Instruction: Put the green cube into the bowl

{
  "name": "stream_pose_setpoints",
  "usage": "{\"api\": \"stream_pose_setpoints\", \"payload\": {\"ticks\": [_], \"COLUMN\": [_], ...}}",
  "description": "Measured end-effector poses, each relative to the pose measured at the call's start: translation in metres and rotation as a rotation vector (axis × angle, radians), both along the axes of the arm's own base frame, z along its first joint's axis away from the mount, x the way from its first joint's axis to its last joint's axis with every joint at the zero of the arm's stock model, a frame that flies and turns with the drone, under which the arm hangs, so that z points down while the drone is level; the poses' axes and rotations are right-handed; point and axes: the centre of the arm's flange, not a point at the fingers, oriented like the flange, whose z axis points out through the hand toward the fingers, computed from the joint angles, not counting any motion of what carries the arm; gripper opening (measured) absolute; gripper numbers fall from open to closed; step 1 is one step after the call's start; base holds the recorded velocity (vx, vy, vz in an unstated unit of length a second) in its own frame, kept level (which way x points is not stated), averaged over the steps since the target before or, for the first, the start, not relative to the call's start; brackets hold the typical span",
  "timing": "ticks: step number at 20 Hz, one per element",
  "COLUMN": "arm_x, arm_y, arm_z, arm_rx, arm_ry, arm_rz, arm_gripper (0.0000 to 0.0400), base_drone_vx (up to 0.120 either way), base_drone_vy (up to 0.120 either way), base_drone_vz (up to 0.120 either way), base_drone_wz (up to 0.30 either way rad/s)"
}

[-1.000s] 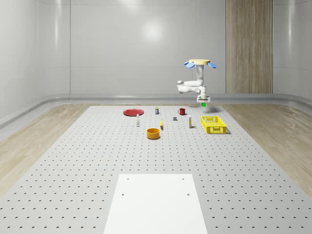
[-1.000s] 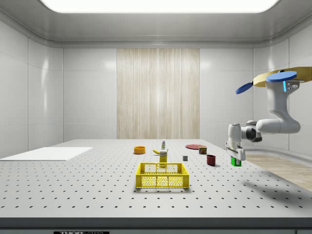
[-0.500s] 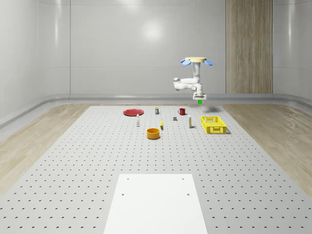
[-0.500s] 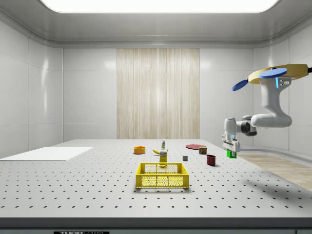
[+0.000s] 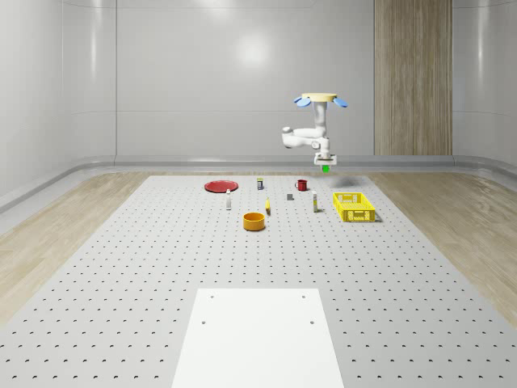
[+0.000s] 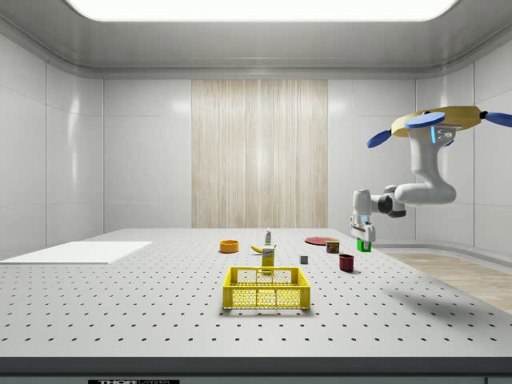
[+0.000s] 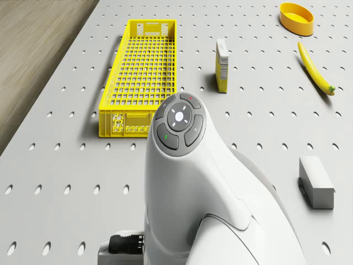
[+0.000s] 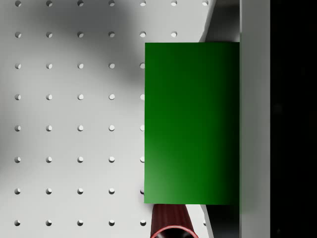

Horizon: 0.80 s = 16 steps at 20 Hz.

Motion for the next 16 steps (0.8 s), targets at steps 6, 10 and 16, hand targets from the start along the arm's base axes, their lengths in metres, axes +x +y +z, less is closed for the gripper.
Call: {"api": "stream_pose_setpoints", "payload": {"ticks": [6,10,16], "arm_x": [0.0000,0.0000,0.0000], "arm_y": [0.0000,0.0000,0.0000], "arm_z": [0.0000,0.0000,0.0000], "arm_rx": [0.000,0.000,0.000], "arm_ry": [0.000,0.000,0.000], "arm_rz": [0.000,0.000,0.000], "arm_gripper": [0.0250,0.0250,0.0250], "base_drone_vx": [0.053,0.120,0.120], "base_drone_vy": [-0.120,-0.120,-0.120], "base_drone_vz": [0.000,0.000,0.000], "base_drone_wz": [0.000,0.000,0.000]}}
